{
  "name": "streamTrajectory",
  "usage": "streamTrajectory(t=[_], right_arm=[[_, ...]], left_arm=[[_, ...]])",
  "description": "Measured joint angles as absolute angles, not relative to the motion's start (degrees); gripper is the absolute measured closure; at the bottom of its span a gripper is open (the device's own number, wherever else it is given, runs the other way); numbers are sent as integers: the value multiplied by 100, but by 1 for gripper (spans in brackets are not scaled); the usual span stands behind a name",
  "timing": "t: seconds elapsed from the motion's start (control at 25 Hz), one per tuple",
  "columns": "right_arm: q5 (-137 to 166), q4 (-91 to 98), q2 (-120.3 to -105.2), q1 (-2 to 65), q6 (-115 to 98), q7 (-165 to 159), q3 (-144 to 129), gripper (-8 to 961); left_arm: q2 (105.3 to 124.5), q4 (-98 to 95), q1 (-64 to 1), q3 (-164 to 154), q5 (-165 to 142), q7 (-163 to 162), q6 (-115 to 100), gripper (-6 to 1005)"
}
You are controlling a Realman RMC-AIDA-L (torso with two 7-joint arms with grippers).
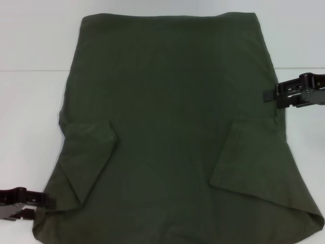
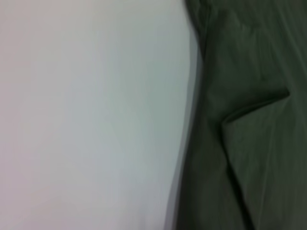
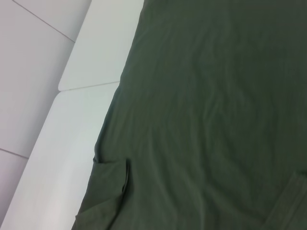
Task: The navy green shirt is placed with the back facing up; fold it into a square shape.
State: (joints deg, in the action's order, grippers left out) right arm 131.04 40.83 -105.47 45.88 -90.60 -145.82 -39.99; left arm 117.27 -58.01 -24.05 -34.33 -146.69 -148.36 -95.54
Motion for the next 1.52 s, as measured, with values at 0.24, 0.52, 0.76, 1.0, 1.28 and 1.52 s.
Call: streamTrajectory(t=[0.24, 0.52, 0.76, 1.0, 1.28, 1.52], right_arm=[[13104, 4072, -10546, 4582, -9068, -14576, -3999, 310], [13104, 4068, -10546, 4564, -9075, -14554, -3986, 309], [13104, 4080, -10545, 4524, -9099, -14547, -3888, 310], [13104, 4072, -10531, 4507, -9110, -14529, -3849, 310], [13104, 4061, -10529, 4497, -9122, -14533, -3850, 310], [13104, 4066, -10529, 4484, -9125, -14535, -3850, 309]], left_arm=[[11844, -5769, -2482, -3489, -14700, -14805, -9554, 264], [11888, -5621, -2672, -3604, -14705, -14796, -9522, 265], [11932, -5672, -2724, -3604, -14698, -14824, -9540, 289], [11969, -5656, -2766, -3672, -14763, -14850, -9552, 356], [12011, -5969, -2703, -3682, -14783, -14954, -9612, 565], [12015, -5981, -2698, -3694, -14806, -14963, -9616, 760]])
